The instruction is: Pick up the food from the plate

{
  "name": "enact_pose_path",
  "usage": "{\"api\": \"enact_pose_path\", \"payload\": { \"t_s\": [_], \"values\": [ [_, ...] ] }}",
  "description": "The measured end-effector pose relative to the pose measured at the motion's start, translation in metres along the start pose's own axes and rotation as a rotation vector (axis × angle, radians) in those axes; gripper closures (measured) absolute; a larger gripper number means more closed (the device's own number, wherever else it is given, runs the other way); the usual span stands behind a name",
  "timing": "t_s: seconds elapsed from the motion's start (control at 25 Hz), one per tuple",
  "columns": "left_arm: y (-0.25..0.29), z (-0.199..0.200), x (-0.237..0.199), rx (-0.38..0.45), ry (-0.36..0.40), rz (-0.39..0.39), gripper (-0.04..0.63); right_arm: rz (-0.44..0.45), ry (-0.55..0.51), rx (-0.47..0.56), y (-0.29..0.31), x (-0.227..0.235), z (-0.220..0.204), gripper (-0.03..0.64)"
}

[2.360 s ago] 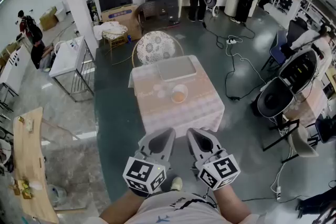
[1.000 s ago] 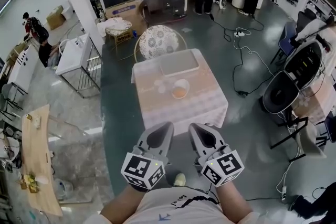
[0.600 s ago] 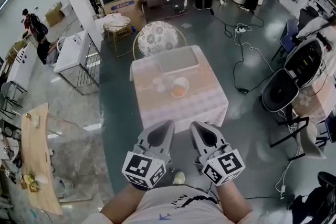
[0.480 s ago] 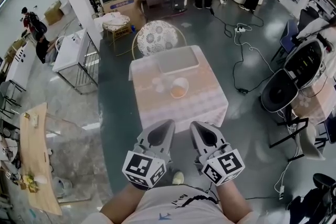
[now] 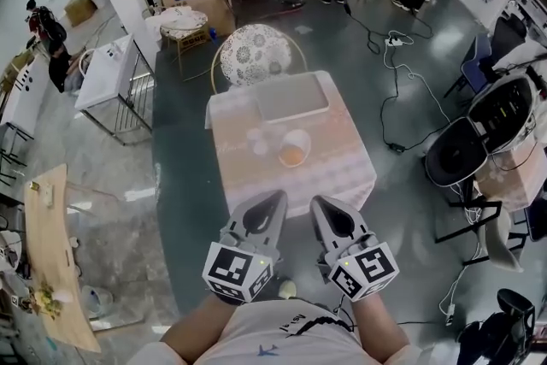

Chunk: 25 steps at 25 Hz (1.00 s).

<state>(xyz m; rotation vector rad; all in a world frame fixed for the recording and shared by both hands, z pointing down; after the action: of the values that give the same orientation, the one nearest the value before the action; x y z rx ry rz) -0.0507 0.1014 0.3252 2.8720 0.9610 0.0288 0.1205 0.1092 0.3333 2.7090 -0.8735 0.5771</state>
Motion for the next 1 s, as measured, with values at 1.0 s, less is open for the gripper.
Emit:
{"api": "enact_pose_path", "payload": {
  "t_s": [1.0],
  "values": [
    [0.141, -0.076, -0.114, -0.08, -0.003, -0.087, 0.589, -0.07, -0.118, -0.211, 0.156, 0.101, -0.03, 0.601]
  ]
}}
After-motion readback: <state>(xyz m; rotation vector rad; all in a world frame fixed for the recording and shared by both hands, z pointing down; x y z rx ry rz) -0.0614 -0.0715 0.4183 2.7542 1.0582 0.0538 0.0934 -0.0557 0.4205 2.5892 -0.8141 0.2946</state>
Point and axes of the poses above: the fingertips, and each gripper's own axes: y forward along the fingers, x to its right, z out of its top, the point moved 9 cm from there along -y, backward along the fingers, and after that the axes turned 12 degrees about y, right-handed, at the moved point
